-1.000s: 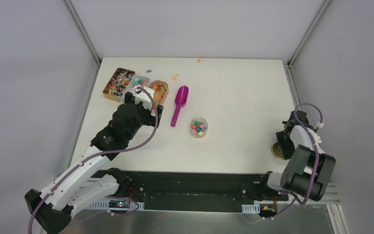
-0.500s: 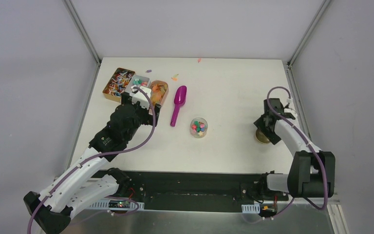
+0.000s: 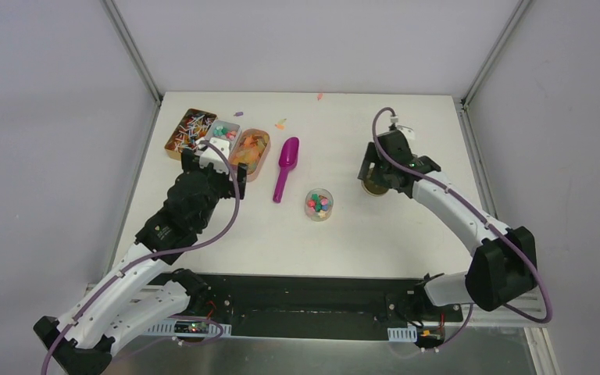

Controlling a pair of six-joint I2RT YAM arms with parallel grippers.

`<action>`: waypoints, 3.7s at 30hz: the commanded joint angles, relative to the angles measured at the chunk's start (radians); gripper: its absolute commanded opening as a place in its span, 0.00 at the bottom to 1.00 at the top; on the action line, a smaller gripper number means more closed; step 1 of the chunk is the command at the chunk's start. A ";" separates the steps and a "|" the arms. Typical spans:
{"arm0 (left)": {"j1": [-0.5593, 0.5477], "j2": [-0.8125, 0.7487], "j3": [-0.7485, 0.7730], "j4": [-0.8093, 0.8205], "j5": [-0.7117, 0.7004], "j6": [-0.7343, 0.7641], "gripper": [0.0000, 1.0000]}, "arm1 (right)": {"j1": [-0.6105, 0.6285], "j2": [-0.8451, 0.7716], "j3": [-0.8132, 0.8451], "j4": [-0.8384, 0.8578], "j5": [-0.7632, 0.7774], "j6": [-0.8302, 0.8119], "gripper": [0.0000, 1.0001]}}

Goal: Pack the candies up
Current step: Pick up the bottle lid at the center of the board, then close the bottle lid on the packing bottle, then screw the bottle lid onto the packing bottle.

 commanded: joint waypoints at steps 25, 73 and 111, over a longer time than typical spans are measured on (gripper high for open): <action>0.010 -0.093 -0.034 0.081 -0.097 0.014 0.96 | 0.423 0.385 0.378 -0.106 -0.077 -0.172 0.61; 0.010 0.027 0.012 0.081 0.071 -0.155 0.99 | 0.394 0.237 0.292 -0.022 -0.108 -0.173 0.97; 0.010 0.740 -0.021 0.572 0.701 -0.495 0.56 | 0.122 0.154 -0.077 0.366 -0.627 -0.253 0.21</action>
